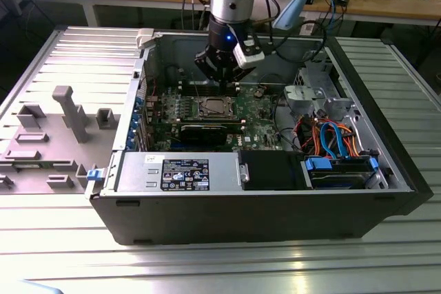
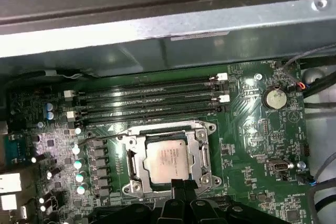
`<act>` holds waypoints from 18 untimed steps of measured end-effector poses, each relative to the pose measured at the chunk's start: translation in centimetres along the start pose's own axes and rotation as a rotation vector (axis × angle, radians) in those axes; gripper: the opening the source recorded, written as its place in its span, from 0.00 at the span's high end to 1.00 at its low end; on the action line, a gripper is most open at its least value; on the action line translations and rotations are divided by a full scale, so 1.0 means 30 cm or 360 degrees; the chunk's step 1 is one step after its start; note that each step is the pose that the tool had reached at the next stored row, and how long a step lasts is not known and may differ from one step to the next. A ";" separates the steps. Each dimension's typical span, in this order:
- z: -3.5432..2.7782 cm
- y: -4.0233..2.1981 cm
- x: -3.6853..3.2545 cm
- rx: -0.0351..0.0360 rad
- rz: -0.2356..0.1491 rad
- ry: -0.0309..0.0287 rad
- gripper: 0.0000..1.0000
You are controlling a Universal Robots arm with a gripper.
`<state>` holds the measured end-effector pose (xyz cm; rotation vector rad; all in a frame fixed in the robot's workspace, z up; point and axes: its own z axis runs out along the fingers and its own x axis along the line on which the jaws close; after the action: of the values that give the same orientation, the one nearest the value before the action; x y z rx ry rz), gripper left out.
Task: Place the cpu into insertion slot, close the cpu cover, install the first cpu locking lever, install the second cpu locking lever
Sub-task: 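Install the first cpu locking lever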
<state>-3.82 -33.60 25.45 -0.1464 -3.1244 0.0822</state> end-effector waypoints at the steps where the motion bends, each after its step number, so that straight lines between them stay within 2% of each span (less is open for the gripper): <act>1: 0.000 0.000 0.000 0.0001 -0.0049 -0.00025 0.89; 10: 0.000 0.000 0.000 -0.0001 -0.0179 -0.00094 0.89; 12: 0.000 0.000 0.001 -0.0038 -0.0184 -0.00082 0.89; 13: 0.000 -0.001 0.008 -0.0084 -0.0184 -0.00068 0.89; 14: 0.001 -0.002 0.021 -0.0089 -0.0185 -0.00069 0.89; 18: 0.004 -0.007 0.082 -0.0090 -0.0184 -0.00085 0.89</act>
<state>-6.29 -33.57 25.38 0.0345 -3.1336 -0.0070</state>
